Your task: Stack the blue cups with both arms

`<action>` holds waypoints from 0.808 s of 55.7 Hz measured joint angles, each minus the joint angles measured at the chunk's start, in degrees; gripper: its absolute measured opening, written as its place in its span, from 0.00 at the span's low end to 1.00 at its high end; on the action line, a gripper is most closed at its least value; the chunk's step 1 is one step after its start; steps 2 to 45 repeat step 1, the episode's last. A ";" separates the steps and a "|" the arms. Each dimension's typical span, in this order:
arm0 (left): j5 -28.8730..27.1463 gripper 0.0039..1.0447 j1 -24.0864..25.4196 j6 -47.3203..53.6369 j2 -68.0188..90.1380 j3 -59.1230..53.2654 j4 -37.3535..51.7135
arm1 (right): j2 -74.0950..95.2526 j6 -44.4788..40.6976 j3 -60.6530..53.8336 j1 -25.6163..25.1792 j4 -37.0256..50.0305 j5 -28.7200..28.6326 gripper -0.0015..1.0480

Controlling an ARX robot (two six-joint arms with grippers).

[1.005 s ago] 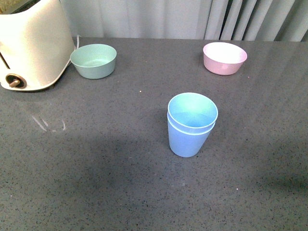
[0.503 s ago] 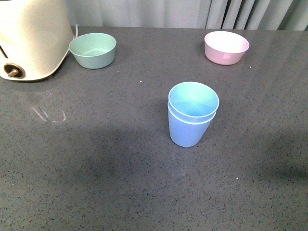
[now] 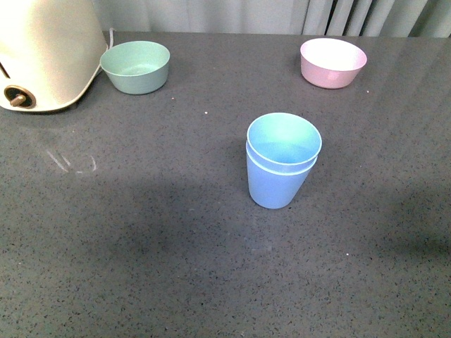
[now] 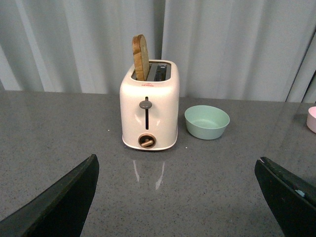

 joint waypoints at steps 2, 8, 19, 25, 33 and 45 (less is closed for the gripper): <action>0.00 0.92 0.00 0.00 0.00 0.00 0.00 | 0.00 0.00 0.00 0.00 0.00 0.00 0.91; 0.00 0.92 0.00 0.00 0.00 0.00 0.00 | 0.00 0.00 0.00 0.00 0.00 0.00 0.91; 0.00 0.92 0.00 0.00 0.00 0.00 0.00 | 0.00 0.00 0.00 0.00 0.00 0.00 0.91; 0.00 0.92 0.00 0.00 0.00 0.00 0.00 | 0.00 0.00 0.00 0.00 0.00 0.00 0.91; 0.00 0.92 0.00 0.00 0.00 0.00 0.00 | 0.00 0.00 0.00 0.00 0.00 0.00 0.91; 0.00 0.92 0.00 0.00 0.00 0.00 0.00 | 0.00 0.00 0.00 0.00 0.00 0.00 0.91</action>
